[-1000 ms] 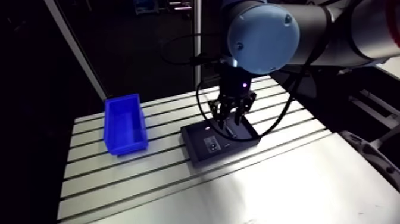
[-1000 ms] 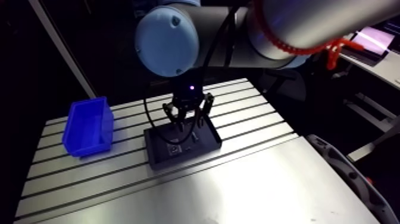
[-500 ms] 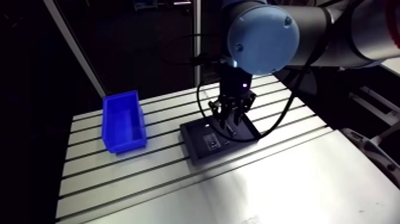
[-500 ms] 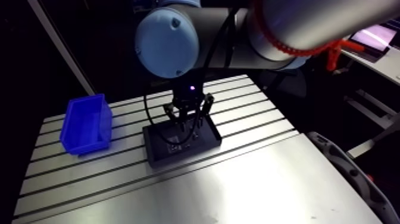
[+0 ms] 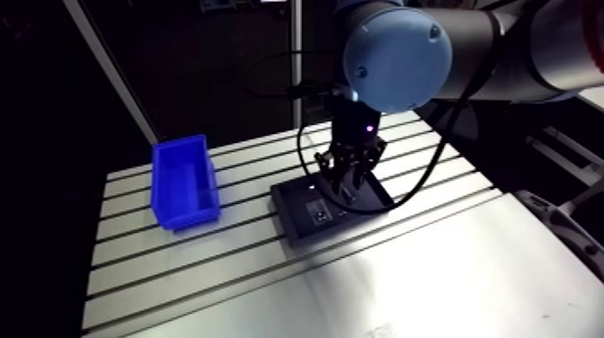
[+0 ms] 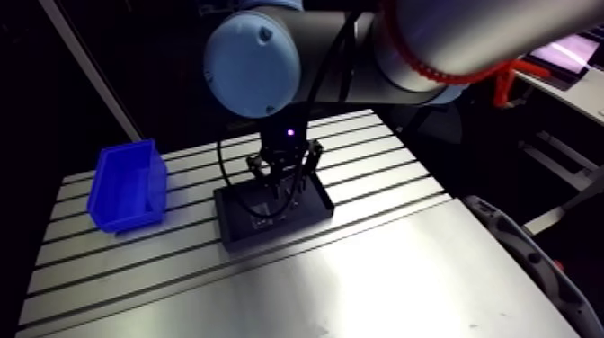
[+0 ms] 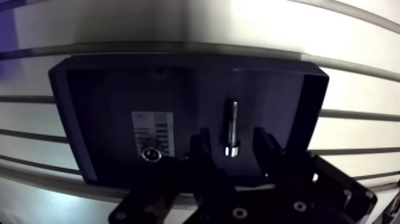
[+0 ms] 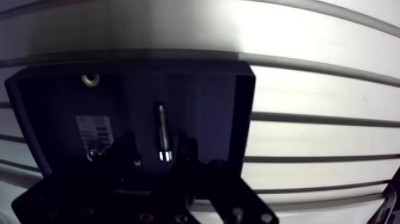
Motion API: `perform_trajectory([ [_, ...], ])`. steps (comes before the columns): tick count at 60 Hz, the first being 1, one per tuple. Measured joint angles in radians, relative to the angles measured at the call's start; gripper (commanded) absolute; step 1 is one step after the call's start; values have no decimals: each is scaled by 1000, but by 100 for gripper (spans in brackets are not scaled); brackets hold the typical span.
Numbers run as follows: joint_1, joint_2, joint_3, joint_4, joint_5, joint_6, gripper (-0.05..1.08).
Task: Pick up the M10 bolt from the tray and put it into the blue bin.
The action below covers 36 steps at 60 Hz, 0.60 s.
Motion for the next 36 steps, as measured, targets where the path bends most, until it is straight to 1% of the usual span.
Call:
perform_trajectory([
  [19, 0, 5, 0, -8, -3, 1, 50],
  [36, 0, 10, 9, -37, -27, -1, 51],
])
